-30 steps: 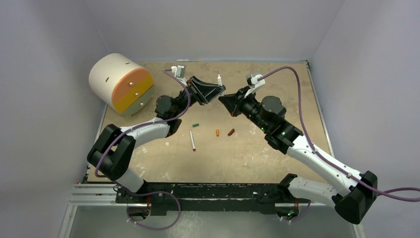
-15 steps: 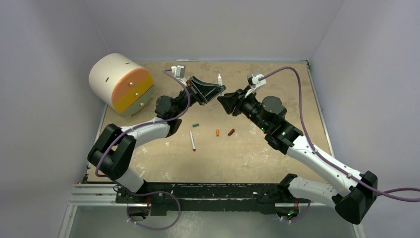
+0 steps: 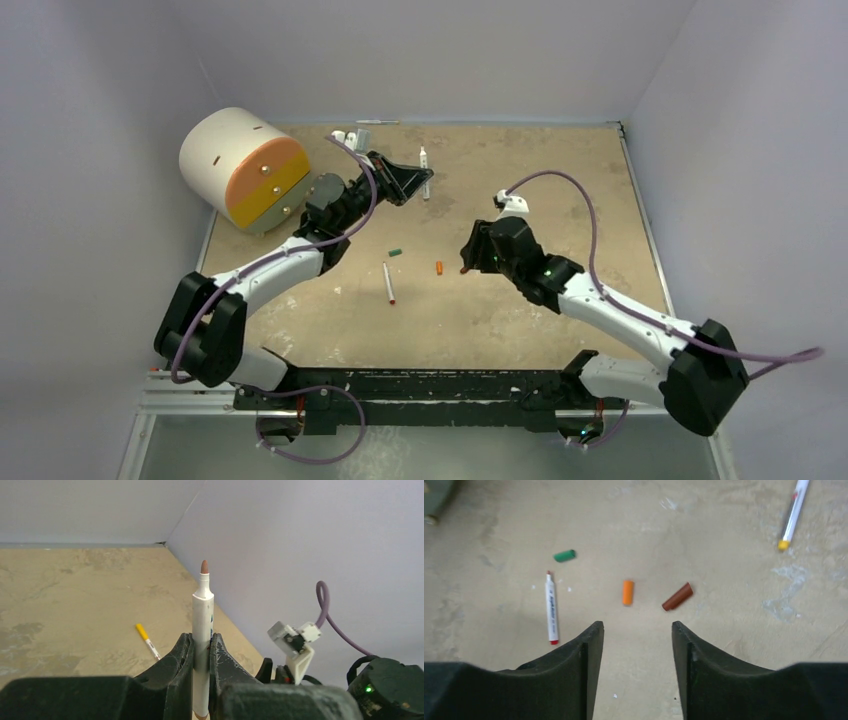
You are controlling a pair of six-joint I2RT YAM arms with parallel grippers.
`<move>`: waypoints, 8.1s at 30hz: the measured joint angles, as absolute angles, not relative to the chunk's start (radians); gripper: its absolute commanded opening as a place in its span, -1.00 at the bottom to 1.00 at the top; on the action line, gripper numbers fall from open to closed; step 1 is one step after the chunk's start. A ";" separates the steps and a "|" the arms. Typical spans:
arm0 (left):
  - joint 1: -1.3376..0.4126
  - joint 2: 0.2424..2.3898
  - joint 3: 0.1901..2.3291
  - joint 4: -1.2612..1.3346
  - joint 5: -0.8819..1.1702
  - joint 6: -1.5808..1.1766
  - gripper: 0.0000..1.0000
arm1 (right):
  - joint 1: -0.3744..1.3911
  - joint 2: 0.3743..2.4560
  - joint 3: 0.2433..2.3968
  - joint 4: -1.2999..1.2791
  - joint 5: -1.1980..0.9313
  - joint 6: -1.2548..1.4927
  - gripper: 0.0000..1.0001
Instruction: Insert the pens into the pen caps
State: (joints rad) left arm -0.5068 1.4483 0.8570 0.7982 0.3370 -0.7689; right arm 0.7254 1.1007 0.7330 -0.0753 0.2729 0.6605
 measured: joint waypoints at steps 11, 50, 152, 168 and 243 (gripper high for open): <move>-0.513 1.372 0.845 0.578 0.180 -0.649 -1.00 | 0.727 1.498 0.892 -0.100 0.275 0.635 -0.14; -0.375 1.217 0.851 0.169 -0.125 -0.699 -1.00 | 0.815 1.907 1.164 0.310 0.086 0.239 0.11; -0.355 1.176 0.813 0.118 -0.113 -0.746 -1.00 | 0.902 1.931 1.129 0.147 0.091 0.107 -0.61; -0.355 1.176 0.807 0.119 -0.103 -0.749 -1.00 | 0.902 1.986 1.257 -0.004 0.141 0.333 -1.00; -0.587 1.272 0.727 0.999 0.645 -0.792 -1.00 | 0.599 1.093 0.901 0.685 -0.364 0.539 -1.00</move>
State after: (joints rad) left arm -0.5873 1.2716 0.7273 0.9985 0.6449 -0.7921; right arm 0.5991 1.0927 0.9009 0.6853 -0.3637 0.5388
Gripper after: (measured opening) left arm 0.079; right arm 0.028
